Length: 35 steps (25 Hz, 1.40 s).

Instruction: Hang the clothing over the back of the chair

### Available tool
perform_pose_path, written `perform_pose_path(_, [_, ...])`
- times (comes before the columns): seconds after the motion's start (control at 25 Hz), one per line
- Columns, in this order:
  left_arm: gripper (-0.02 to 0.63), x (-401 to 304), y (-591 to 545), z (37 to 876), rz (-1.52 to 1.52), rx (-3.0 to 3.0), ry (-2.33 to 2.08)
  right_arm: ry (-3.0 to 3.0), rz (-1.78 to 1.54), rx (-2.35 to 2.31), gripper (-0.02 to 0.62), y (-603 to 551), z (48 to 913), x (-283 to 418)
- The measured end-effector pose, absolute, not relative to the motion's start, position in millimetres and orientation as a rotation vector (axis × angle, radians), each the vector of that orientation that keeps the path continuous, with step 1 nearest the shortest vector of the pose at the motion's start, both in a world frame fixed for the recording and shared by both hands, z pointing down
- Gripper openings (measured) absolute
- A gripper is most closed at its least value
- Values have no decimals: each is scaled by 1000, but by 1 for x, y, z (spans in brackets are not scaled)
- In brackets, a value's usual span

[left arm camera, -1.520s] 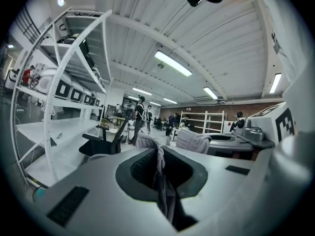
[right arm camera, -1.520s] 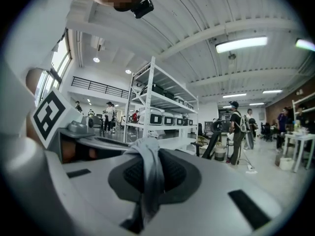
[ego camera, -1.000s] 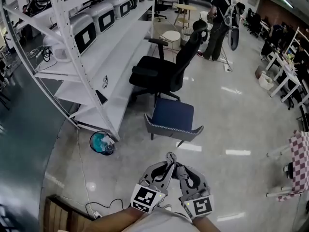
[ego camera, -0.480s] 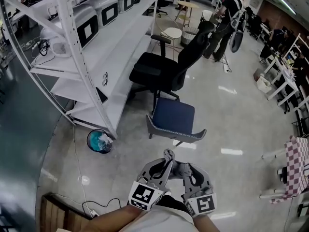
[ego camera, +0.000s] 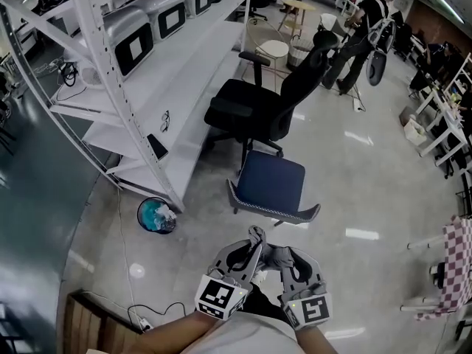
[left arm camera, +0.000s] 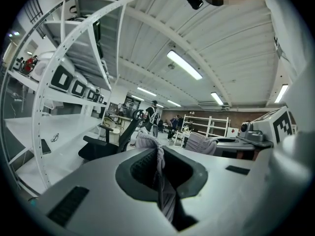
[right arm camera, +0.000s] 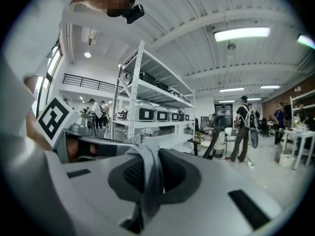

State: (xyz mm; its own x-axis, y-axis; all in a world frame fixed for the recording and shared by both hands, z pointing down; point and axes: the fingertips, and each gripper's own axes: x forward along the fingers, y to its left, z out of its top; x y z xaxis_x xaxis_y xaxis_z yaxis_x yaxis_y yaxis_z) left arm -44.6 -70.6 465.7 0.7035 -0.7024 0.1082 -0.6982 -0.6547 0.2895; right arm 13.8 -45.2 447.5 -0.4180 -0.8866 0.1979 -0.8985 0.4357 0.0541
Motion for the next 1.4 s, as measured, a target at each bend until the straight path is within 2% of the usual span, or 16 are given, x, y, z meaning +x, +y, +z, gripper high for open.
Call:
perform_pose_path(0.56, [21, 29, -155, 455, 51, 2598, -1258, -2638, 93, 1536, 29, -127, 436, 105])
perform_pose_path(1.0, [21, 30, -200, 456, 83, 2589, -1274, -2654, 130, 1581, 29, -172, 437, 117])
perform_pose_path(1.4, [21, 6, -249, 432, 35, 2648, -1296, -2598, 4, 1697, 29, -214, 407, 130])
